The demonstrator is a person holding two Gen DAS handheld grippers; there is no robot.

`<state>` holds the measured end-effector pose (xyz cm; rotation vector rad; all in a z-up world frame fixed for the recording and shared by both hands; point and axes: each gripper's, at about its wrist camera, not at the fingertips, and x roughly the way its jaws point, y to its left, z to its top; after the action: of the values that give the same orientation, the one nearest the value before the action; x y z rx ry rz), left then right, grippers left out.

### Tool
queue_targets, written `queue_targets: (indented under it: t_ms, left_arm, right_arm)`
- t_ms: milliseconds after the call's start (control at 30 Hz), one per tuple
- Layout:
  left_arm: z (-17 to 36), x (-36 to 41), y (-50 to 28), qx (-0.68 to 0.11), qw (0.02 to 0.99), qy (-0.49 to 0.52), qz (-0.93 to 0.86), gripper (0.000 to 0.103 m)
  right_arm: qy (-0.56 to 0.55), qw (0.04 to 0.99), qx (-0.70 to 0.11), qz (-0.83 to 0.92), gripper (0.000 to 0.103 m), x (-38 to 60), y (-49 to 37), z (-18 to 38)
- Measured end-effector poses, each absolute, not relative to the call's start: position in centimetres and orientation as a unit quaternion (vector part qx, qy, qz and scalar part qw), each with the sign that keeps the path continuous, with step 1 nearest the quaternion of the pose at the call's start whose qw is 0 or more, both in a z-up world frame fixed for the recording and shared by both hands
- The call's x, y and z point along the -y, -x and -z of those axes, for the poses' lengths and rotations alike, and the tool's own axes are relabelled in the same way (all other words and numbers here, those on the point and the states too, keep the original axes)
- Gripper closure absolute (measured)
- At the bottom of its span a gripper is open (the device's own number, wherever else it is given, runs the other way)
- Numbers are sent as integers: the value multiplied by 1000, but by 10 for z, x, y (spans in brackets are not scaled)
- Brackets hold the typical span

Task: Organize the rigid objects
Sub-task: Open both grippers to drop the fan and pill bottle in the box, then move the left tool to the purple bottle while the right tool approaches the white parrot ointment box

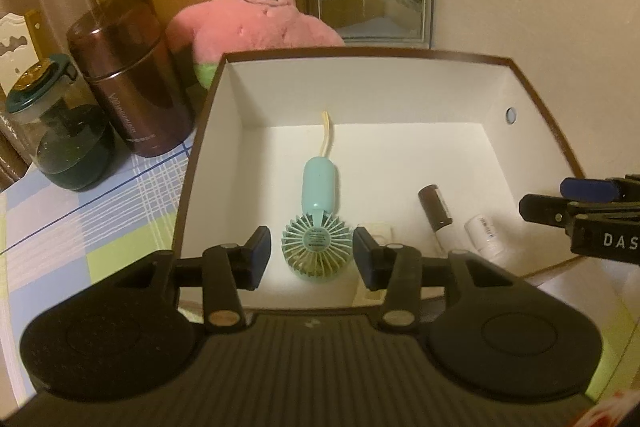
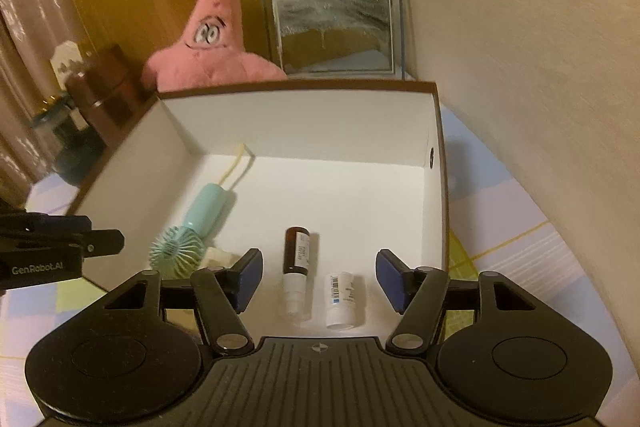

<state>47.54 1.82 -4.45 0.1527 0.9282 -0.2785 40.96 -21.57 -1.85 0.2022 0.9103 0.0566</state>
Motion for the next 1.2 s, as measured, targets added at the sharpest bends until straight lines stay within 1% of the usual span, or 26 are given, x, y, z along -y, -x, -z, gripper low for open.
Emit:
queue_targets:
  t_ms: [367, 900, 1033, 1133, 1200]
  left_arm:
    - [21, -31, -419, -439, 888, -55, 128, 60]
    - [25, -54, -337, -456, 884, -28, 104, 60]
    - [30, -57, -323, -463, 881, -21, 98, 58]
    - [36, -59, -314, -469, 878, -16, 91, 53]
    - [41, -59, -309, -476, 875, -14, 89, 53]
  right_arm:
    - [-113, 889, -438, -66, 39, 209, -359, -3]
    - [-111, 863, -478, -121, 39, 181, -307, 11]
    - [-114, 854, -490, -132, 39, 176, -294, 18]
    - [-115, 849, -498, -136, 39, 174, -288, 23]
    - [-117, 843, -507, -138, 39, 172, -285, 29]
